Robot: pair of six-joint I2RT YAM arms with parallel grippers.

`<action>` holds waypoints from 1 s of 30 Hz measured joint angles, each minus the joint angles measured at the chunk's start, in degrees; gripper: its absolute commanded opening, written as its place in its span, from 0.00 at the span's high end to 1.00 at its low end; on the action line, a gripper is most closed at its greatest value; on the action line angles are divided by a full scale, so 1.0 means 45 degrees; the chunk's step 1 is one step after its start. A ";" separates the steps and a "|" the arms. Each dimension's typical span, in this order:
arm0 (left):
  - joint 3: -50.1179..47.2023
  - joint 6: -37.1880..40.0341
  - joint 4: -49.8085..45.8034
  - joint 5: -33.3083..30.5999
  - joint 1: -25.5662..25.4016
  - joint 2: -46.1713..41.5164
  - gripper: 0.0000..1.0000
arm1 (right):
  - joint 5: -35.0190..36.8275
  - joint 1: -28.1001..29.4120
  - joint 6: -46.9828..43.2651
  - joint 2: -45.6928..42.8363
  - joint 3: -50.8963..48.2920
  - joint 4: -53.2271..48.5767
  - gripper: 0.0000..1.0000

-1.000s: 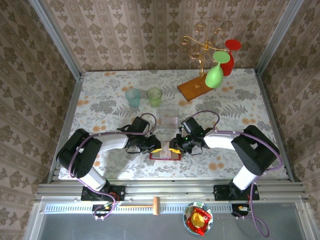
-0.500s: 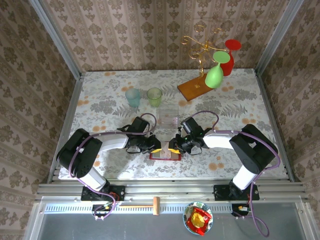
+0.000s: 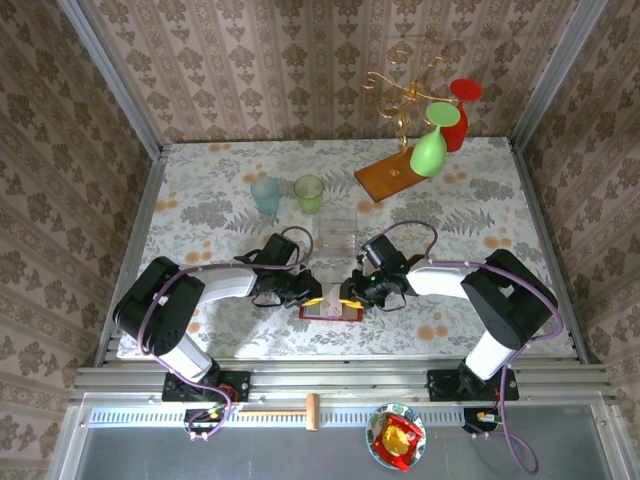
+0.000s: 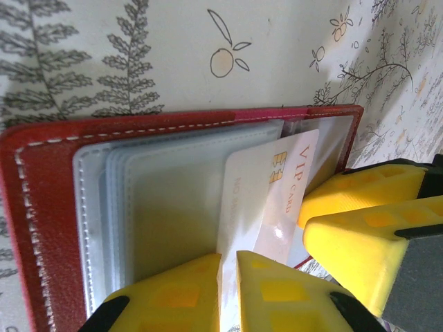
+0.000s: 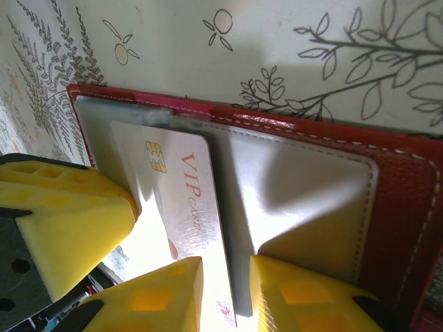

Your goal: Take the credit cards out of the card holder

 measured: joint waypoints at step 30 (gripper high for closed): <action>0.0000 0.0005 0.0000 0.0005 0.0005 0.0005 0.85 | -0.0442 0.0078 0.0058 0.0408 0.0068 0.0656 0.84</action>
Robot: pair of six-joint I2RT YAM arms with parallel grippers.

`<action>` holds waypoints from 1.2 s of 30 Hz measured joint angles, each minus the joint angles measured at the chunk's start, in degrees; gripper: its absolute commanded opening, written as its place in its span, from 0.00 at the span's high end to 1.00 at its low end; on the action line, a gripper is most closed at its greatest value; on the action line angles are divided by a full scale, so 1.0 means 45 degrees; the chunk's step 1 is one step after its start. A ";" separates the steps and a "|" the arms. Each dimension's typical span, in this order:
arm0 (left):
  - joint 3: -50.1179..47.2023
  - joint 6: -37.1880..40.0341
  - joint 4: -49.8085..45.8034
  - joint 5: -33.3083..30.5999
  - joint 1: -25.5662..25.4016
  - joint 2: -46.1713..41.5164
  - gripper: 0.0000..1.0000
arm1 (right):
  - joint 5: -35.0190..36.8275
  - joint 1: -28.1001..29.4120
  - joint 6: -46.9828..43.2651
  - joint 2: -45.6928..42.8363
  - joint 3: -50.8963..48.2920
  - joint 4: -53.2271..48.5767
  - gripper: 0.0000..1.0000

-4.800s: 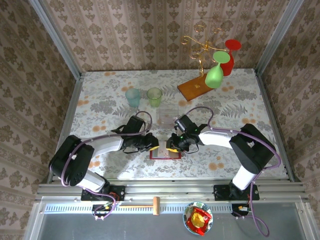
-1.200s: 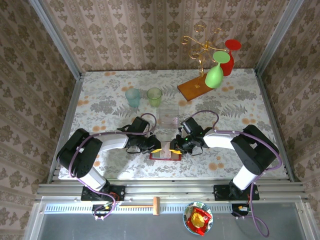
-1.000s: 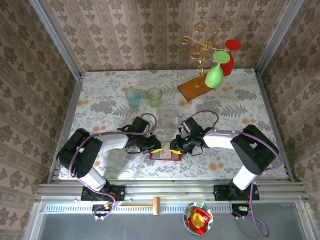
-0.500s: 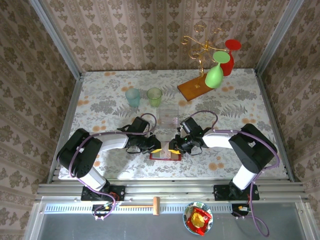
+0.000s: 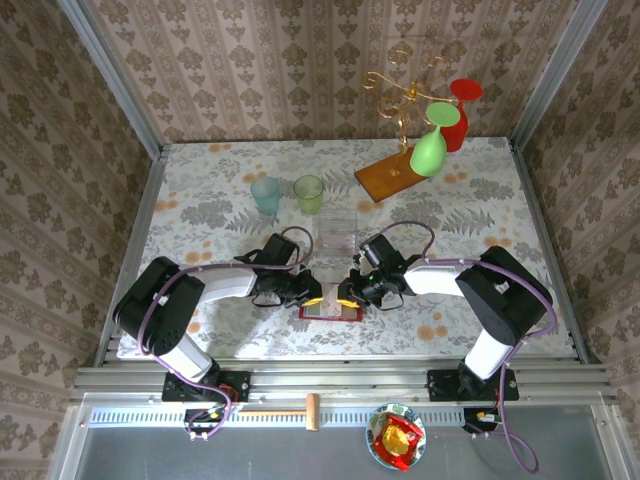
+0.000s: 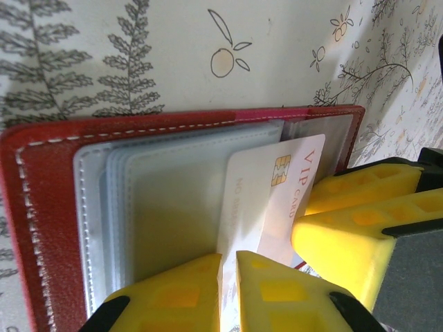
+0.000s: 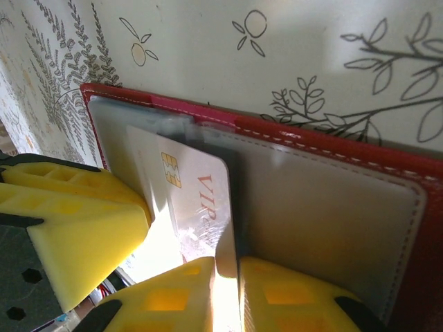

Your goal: Take the credit cards out of the card holder

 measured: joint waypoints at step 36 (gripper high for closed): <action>0.0831 0.0146 -0.1647 -0.0699 0.0325 -0.1540 0.73 | 0.1778 -0.0330 -0.4643 -0.2977 0.2079 -0.5343 1.00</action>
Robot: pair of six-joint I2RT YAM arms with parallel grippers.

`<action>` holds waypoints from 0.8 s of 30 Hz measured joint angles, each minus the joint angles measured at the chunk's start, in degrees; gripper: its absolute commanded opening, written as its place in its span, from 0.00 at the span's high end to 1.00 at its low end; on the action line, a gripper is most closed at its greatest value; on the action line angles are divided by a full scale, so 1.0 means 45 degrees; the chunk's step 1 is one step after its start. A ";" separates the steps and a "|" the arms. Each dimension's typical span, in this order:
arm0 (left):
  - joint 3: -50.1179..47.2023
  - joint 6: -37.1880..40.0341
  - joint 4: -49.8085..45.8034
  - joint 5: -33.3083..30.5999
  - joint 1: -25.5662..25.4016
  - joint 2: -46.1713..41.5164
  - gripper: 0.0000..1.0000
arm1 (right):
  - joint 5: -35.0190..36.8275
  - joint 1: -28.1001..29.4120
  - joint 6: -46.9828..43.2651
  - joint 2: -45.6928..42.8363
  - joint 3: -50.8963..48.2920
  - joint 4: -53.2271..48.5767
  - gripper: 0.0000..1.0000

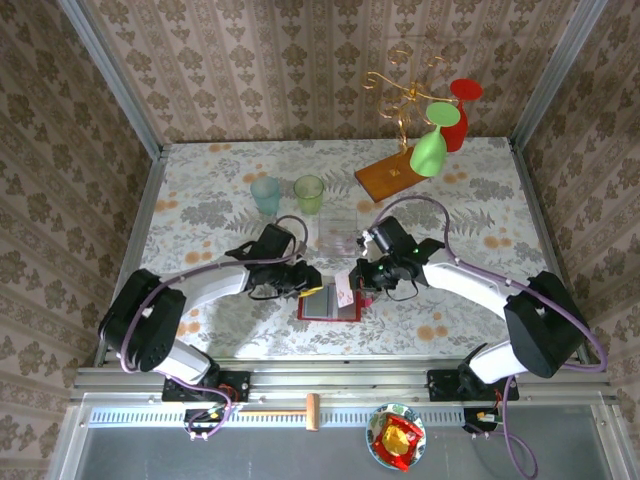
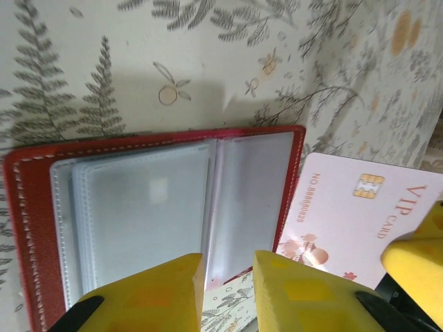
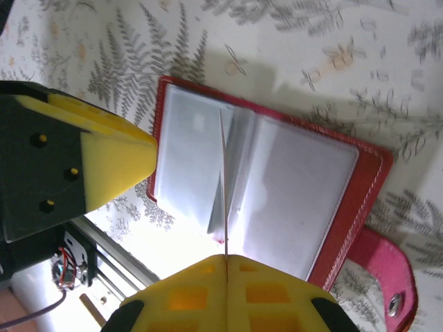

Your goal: Take the credit cards out of the card holder

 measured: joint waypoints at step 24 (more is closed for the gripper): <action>-0.0505 0.0189 -0.0374 -0.0282 0.2268 -0.2307 0.69 | 0.2516 -0.0044 -1.4780 0.4503 0.8641 -0.7621 1.00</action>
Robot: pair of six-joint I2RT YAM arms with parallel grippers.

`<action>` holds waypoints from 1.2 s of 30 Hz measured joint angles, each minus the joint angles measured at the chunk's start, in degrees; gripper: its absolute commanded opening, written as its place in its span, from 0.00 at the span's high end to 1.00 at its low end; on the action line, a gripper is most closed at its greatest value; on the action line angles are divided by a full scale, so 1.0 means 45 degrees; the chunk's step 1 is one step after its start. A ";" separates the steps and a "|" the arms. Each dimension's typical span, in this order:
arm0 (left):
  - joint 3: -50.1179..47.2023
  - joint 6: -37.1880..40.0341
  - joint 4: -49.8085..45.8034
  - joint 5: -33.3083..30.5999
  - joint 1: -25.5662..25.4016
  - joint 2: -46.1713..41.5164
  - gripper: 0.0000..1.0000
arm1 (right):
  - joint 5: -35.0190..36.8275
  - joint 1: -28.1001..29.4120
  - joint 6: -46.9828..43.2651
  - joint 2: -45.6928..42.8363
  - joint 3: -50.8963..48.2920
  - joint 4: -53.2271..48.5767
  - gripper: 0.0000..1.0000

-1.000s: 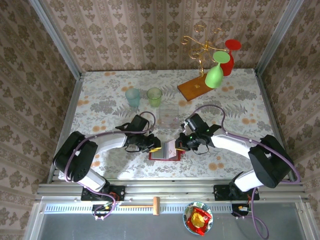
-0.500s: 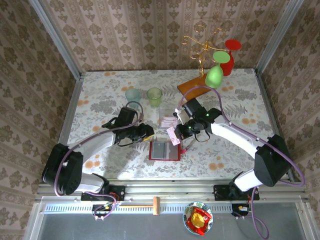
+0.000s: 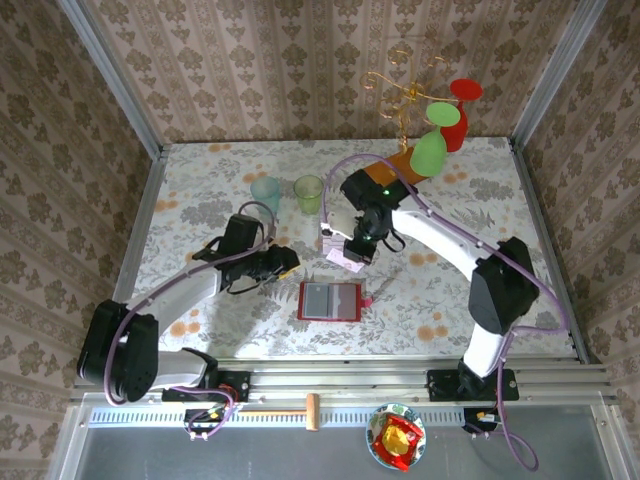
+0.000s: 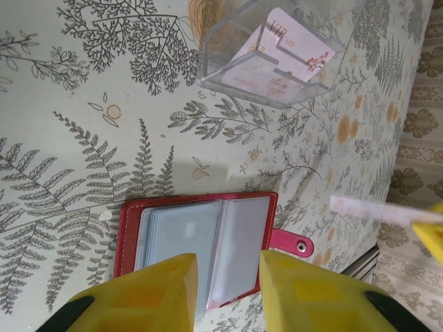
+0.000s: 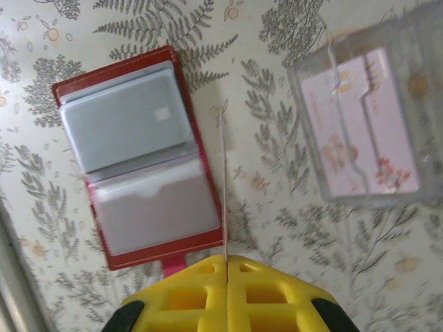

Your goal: Take the credit cards out of the card holder

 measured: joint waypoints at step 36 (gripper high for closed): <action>0.0000 0.0000 0.0107 0.0044 0.1229 0.0748 0.69 | 0.1025 -0.0903 -0.4313 0.6902 0.8422 -0.4177 0.84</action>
